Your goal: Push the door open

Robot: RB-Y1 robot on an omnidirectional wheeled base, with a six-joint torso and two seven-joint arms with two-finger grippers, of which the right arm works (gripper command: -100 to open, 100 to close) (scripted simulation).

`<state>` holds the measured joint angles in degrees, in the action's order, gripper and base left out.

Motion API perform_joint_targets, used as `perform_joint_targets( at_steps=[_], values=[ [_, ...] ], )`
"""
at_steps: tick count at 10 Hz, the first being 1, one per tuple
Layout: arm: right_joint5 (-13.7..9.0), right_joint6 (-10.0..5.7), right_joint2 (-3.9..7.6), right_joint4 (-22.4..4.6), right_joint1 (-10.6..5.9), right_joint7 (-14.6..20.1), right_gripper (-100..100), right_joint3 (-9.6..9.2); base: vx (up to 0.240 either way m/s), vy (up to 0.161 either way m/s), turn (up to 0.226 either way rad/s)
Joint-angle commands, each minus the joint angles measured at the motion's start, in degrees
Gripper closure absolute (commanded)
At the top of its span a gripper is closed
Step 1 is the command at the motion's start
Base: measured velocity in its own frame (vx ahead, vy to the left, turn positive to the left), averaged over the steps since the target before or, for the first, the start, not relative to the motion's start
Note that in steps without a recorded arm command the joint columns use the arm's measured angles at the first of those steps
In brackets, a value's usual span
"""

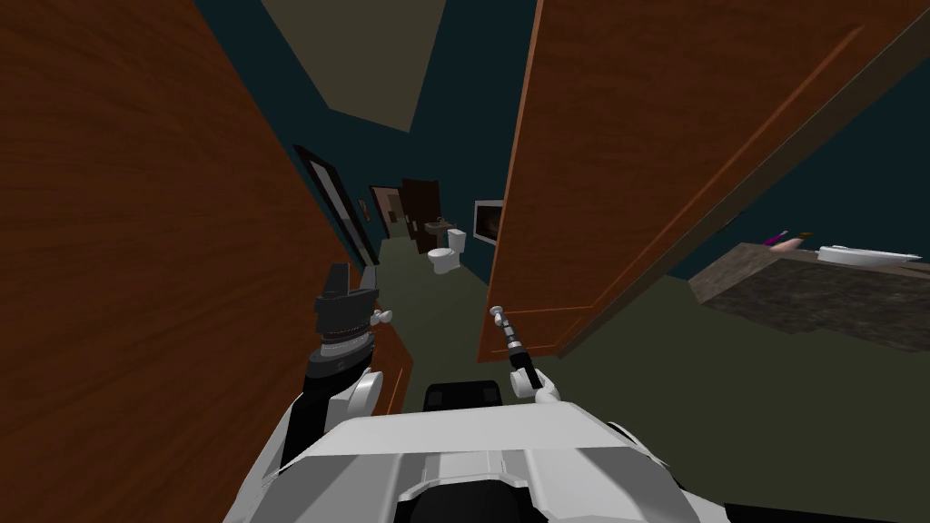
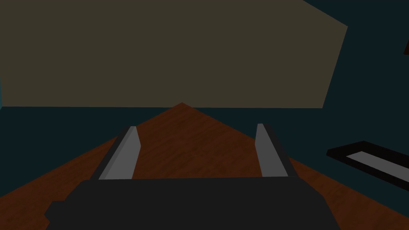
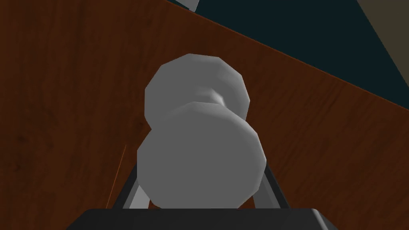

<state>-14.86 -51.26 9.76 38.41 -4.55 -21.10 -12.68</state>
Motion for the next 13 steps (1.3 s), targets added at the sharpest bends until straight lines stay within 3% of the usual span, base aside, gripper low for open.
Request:
perform_joint_targets(
  at_steps=[1, 13],
  values=[
    [-1.14, 0.16, -0.12, 0.81, 0.45, 2.86, 100, 0.15, 0.072, -0.006, -0.007],
    [-6.08, 0.63, -1.94, 4.03, 2.68, 20.24, 100, -0.17, 0.059, 0.001, -0.006]
  ],
)
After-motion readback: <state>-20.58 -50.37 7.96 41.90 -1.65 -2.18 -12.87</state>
